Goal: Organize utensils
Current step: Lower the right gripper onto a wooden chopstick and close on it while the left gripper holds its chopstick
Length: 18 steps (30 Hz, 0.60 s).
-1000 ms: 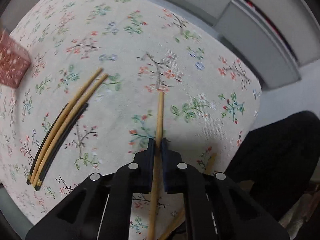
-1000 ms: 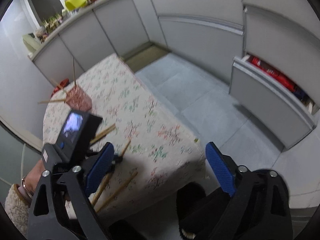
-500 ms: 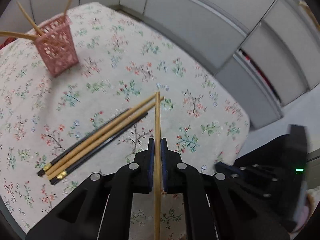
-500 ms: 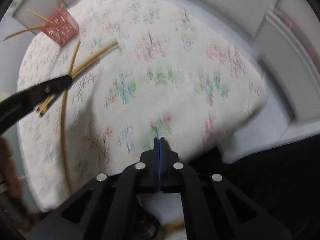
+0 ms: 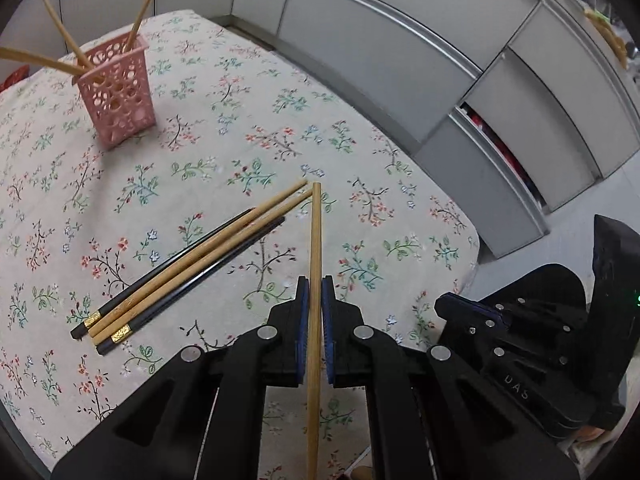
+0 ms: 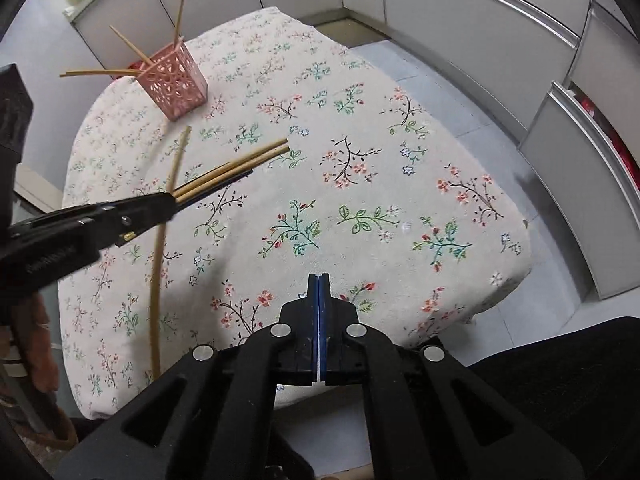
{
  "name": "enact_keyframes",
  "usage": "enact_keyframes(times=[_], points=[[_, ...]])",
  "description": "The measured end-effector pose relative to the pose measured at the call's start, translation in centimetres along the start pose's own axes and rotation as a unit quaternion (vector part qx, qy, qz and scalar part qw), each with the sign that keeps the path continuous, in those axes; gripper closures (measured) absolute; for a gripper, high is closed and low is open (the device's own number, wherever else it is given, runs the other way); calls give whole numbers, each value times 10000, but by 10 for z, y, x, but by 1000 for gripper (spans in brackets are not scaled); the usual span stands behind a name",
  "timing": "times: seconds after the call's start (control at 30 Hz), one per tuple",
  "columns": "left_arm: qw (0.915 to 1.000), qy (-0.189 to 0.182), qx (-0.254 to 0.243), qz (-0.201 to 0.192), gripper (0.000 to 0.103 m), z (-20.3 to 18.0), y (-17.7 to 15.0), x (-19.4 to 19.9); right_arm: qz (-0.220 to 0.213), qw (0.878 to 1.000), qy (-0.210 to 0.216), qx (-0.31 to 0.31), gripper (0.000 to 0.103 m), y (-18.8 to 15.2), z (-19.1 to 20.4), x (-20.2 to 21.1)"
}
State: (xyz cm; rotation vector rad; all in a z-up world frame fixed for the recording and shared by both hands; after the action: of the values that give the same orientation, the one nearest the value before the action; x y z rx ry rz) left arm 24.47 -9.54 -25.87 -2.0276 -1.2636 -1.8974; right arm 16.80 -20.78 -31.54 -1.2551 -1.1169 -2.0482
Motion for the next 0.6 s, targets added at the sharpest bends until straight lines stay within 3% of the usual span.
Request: enact_keyframes(times=[0.2,0.3,0.4,0.47,0.6], points=[[9990,61,27,-434,96,2,1,37,18,9990,421,-164,99,27,3,9],[9978,170,127,-627,96,10,0,54,633,9888,979,-935,99,47,11,-10],[9963,255,224,-786,96,18,-2,68,1402,9654,1330,-1749,99,61,26,-42],[9955,298,253,-866,96,22,-3,75,1647,9542,1256,-2160,100,70,34,-63],[9942,335,221,-1001,96,26,-6,85,1641,9524,891,-2409,100,84,42,-79]])
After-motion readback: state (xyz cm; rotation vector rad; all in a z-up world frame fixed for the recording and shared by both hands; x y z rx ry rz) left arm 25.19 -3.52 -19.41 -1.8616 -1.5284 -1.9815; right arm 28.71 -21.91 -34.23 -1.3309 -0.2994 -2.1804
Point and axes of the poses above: each gripper's, at about its wrist camera, not at the fingertips, and x roughly against the way its jaws point, z to its left, y to its top, the point moved 4 cm from there along -x, roughly the way its jaws point, and after that the axes turned 6 degrees about -x, right-handed, at the moved point
